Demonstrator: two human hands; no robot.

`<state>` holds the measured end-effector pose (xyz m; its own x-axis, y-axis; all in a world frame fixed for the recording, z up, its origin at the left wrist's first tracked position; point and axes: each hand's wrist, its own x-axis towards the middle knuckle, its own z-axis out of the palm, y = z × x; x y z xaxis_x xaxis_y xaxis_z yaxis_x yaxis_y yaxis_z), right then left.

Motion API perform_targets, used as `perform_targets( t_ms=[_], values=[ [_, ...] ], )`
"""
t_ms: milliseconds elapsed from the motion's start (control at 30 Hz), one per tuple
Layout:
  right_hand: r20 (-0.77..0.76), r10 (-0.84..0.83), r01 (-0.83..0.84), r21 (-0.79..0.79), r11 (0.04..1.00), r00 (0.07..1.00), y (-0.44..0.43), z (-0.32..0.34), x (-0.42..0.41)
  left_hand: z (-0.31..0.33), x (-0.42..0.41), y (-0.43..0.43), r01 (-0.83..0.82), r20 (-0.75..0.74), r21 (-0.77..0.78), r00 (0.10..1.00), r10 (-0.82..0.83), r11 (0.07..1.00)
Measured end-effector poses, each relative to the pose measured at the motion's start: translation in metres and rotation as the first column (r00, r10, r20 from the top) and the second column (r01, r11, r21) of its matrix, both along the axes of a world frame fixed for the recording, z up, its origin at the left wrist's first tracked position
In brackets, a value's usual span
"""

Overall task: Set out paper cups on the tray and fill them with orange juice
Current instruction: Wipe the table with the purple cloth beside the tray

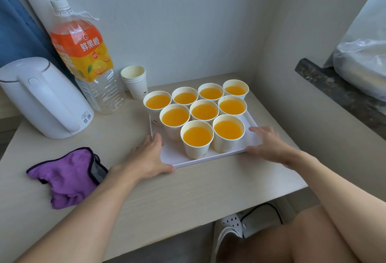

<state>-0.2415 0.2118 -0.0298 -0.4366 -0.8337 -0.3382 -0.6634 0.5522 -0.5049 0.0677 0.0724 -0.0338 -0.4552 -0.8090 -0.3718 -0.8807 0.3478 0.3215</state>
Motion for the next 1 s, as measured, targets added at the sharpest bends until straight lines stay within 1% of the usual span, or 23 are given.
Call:
perform_targets(
  t_ms=[200, 333, 433, 567, 667, 800, 1000],
  values=[
    [-0.106, 0.003, -0.004, -0.007, 1.000, 0.994, -0.007, -0.010, -0.007, 0.003, 0.000, 0.004, -0.040, -0.106, -0.057, 0.994, 0.034, 0.998],
    [-0.182, -0.032, 0.031, -0.004, 0.999, 0.983, -0.014, -0.013, -0.008, -0.003, -0.004, 0.006, -0.055, -0.119, -0.115, 0.992, 0.041, 0.992],
    [-0.216, -0.058, 0.060, 0.005, 0.998, 0.975, -0.019, -0.012, -0.010, -0.008, -0.008, 0.003, -0.076, -0.135, -0.131, 0.989, 0.058, 0.989],
    [-0.219, -0.114, 0.113, -0.018, 0.993, 0.969, -0.026, -0.013, -0.013, -0.014, -0.013, -0.002, -0.064, -0.101, -0.176, 0.994, 0.047, 0.982],
    [-0.237, -0.148, 0.147, -0.021, 0.989, 0.960, -0.033, -0.012, -0.013, -0.019, -0.017, -0.003, -0.029, -0.034, -0.229, 0.999, 0.022, 0.973],
    [-0.238, -0.187, 0.187, -0.024, 0.982, 0.953, -0.042, -0.009, -0.014, -0.021, -0.025, -0.005, 0.002, 0.041, -0.233, 0.999, 0.007, 0.972],
    [-0.217, -0.242, 0.243, -0.024, 0.970, 0.946, -0.049, -0.009, -0.017, -0.021, -0.031, -0.005, -0.011, 0.043, -0.223, 0.999, 0.021, 0.975]
  ],
)
